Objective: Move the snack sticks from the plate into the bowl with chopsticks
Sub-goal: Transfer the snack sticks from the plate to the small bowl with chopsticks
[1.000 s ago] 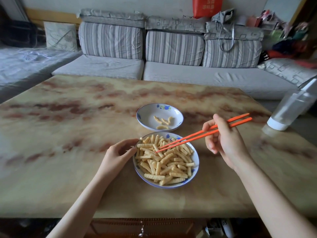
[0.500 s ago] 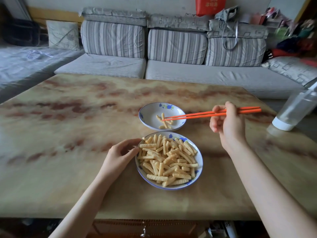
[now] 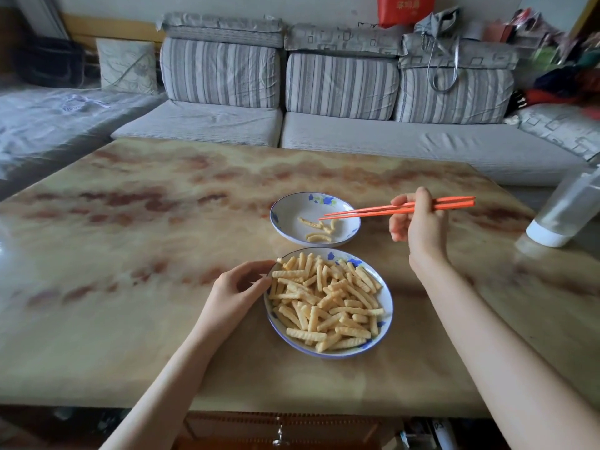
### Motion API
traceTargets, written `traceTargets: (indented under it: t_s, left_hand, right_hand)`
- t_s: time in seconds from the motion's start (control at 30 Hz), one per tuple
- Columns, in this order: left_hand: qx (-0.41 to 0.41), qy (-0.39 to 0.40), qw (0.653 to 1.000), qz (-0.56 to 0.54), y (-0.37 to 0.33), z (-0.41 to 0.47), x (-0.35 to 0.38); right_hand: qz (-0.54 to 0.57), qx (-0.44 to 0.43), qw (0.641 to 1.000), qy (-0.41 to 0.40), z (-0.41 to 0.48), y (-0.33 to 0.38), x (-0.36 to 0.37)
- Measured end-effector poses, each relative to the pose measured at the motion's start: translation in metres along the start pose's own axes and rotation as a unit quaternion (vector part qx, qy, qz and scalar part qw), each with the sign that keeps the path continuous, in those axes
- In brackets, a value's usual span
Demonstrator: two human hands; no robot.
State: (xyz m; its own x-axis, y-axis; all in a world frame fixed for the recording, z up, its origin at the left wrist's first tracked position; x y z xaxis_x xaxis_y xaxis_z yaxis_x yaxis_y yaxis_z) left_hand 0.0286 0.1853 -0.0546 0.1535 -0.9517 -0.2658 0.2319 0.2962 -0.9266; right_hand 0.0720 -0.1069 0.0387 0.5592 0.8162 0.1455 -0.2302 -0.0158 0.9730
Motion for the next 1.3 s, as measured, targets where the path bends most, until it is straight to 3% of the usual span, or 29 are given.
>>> traceTargets:
  t_s: [0.37,0.57,0.9,1.17,1.3]
  left_hand:
    - [0.001,-0.001,1.0,0.011,0.0,0.0,0.0]
    - [-0.007,0.006,1.0,0.004,-0.001,-0.002,-0.001]
    - [-0.012,0.005,1.0,-0.003,0.002,0.0,0.0]
    - [-0.008,0.003,1.0,-0.002,0.001,0.0,0.0]
    - [-0.009,0.002,1.0,-0.004,-0.001,-0.001,0.0]
  right_hand:
    - [-0.004,0.013,0.984,0.177,-0.045,0.02,-0.002]
    - [-0.049,0.016,0.975,0.215,-0.055,0.013,0.009]
    - [0.009,0.02,0.99,0.143,-0.042,0.016,-0.001]
    - [0.015,0.013,1.0,0.013,-0.008,0.007,-0.001]
    - [-0.003,0.016,1.0,0.006,-0.002,-0.006,0.014]
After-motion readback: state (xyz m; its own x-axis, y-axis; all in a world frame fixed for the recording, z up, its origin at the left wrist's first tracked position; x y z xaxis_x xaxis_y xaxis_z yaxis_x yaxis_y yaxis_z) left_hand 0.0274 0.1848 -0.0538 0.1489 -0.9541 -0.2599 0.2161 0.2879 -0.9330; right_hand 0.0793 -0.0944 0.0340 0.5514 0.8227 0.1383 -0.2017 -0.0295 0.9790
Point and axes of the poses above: each hand's wrist, its own z-axis towards the middle knuckle, its own x-axis out of the palm, y = z × x, the point moved 7 cm from there along z, towards the middle knuckle, and after that the axes turned 9 degrees about -y, right-handed, at the moved point
